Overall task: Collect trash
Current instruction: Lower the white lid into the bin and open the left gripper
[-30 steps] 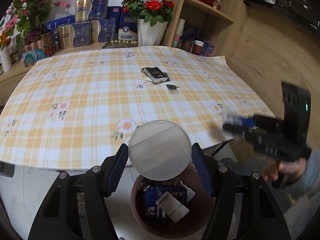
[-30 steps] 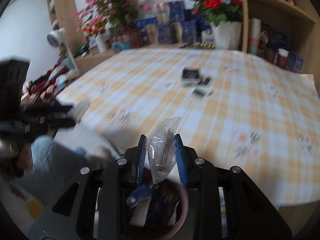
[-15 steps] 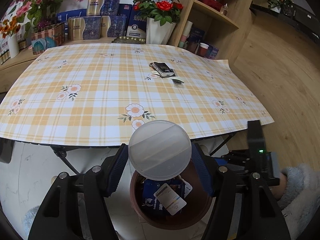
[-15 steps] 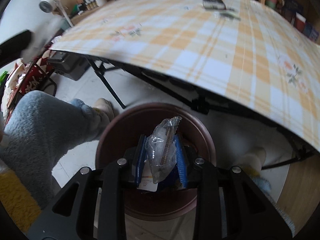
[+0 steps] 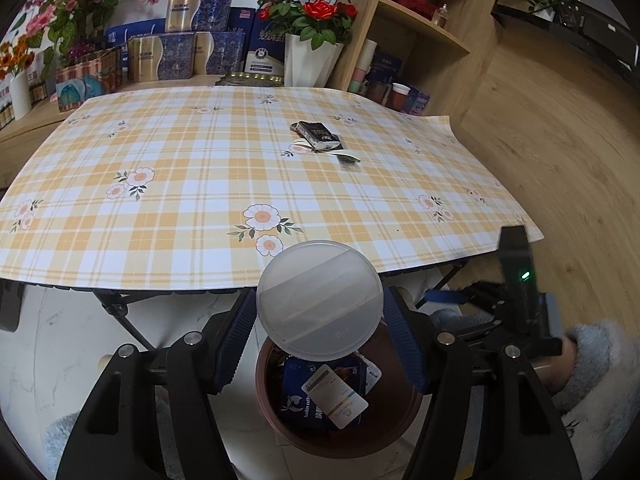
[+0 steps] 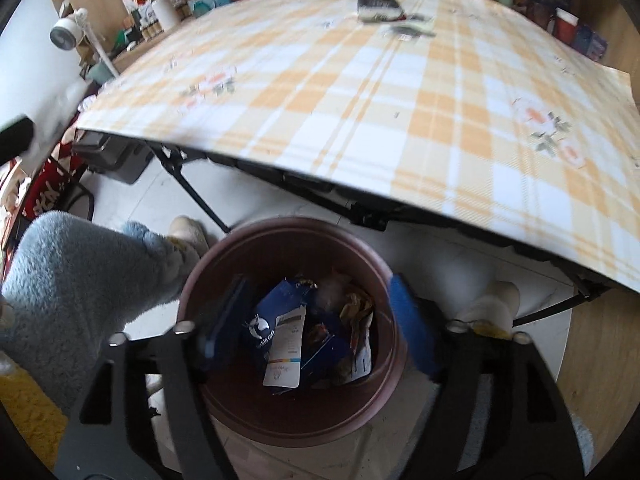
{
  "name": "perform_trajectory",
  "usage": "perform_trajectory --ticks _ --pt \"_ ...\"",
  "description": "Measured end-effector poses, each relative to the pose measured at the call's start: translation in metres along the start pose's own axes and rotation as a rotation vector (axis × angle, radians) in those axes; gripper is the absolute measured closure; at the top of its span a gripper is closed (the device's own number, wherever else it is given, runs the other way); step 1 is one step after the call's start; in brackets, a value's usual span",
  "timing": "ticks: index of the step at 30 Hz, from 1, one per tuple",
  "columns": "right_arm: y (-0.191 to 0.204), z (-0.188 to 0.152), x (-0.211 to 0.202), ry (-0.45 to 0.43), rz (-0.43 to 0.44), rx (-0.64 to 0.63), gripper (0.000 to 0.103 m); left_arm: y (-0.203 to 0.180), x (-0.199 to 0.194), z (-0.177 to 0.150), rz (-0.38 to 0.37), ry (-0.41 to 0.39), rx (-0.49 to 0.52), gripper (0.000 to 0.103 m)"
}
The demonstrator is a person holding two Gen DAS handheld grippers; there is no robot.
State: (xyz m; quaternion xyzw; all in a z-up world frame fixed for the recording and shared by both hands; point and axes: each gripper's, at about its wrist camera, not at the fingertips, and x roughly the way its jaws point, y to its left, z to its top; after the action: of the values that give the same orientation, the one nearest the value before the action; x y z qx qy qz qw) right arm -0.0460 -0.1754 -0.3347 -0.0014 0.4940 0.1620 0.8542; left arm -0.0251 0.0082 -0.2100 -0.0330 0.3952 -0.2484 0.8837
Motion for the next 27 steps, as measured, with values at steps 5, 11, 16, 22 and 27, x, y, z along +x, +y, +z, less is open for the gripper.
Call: perform_trajectory --ticks 5,11,16,22,27 --pt "-0.001 0.0 -0.029 -0.102 -0.02 -0.011 0.006 -0.003 0.008 -0.007 -0.007 0.004 0.045 0.039" --pt "-0.008 -0.008 -0.031 -0.13 -0.073 0.016 0.006 -0.011 0.029 -0.019 -0.038 0.013 0.101 0.039" --pt "0.001 -0.01 -0.022 -0.115 -0.094 -0.024 0.006 -0.02 0.051 -0.032 -0.054 0.05 0.146 0.039" --pt "0.019 -0.013 -0.008 -0.069 -0.133 -0.113 0.006 -0.017 0.077 -0.047 -0.048 0.161 0.143 0.039" --pt "0.024 -0.013 -0.003 -0.062 -0.145 -0.136 0.006 -0.004 0.093 -0.053 -0.038 0.231 0.09 0.039"
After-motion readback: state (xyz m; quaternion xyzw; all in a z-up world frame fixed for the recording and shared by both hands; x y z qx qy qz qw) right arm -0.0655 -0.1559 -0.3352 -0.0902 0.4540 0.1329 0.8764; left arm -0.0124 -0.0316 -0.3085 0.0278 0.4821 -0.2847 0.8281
